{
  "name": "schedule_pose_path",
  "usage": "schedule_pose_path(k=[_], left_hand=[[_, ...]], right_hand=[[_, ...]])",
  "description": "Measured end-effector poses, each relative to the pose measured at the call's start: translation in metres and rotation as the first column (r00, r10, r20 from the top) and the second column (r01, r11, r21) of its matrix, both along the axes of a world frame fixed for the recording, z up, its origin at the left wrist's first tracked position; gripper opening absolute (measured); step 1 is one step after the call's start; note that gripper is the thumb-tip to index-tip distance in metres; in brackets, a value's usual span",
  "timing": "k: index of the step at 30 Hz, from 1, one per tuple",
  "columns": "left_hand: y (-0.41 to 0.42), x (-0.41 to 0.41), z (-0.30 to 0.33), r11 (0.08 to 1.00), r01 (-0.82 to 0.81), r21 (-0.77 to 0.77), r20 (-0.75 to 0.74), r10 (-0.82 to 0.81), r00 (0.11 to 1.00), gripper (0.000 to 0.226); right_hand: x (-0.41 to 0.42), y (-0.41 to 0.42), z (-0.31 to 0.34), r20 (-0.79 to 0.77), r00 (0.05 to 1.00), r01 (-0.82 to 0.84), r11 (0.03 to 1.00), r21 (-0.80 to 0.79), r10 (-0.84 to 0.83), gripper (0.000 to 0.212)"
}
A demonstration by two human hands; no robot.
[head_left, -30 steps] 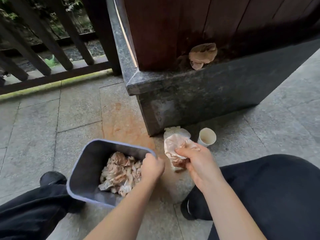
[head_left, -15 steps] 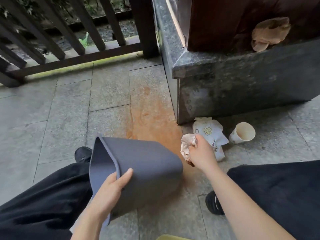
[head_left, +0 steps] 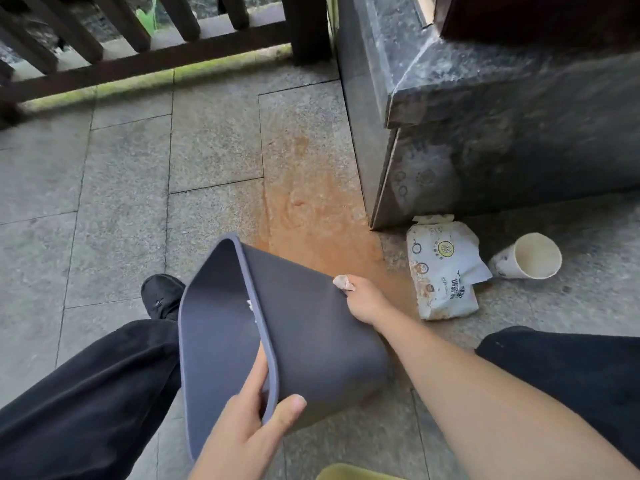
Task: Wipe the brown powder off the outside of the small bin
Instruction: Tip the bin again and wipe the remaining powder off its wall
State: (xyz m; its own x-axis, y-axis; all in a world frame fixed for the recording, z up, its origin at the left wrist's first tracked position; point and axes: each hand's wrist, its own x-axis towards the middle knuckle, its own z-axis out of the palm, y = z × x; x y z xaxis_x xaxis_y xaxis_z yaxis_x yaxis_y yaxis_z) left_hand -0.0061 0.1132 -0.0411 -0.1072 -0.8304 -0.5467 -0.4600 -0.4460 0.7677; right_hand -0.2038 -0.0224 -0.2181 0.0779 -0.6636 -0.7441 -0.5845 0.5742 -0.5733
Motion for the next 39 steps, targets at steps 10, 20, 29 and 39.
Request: schedule_pose_path(k=[10,20,29,39], left_hand=[[-0.019,0.003,0.007,0.989,-0.141,-0.054,-0.1,0.135,0.986,0.068],[-0.042,0.02,0.009,0.76,-0.613,0.217,-0.038,0.634,0.773,0.04],[-0.047,0.024,0.0,0.588,-0.751,0.299,-0.04,0.794,0.606,0.049],[-0.063,0.01,0.005,0.509,-0.724,0.465,-0.209,0.858,0.469,0.057]], right_hand=[[0.063,0.06,0.133,0.364,0.904,-0.001,0.854,-0.521,0.224,0.05],[-0.069,0.073,0.1,0.248,0.772,0.626,0.768,-0.139,-0.585,0.031],[-0.009,0.062,0.063,-0.052,0.933,0.335,0.909,-0.247,-0.357,0.052],[0.098,0.144,0.156,0.169,0.939,-0.107,0.721,-0.685,0.3,0.057]])
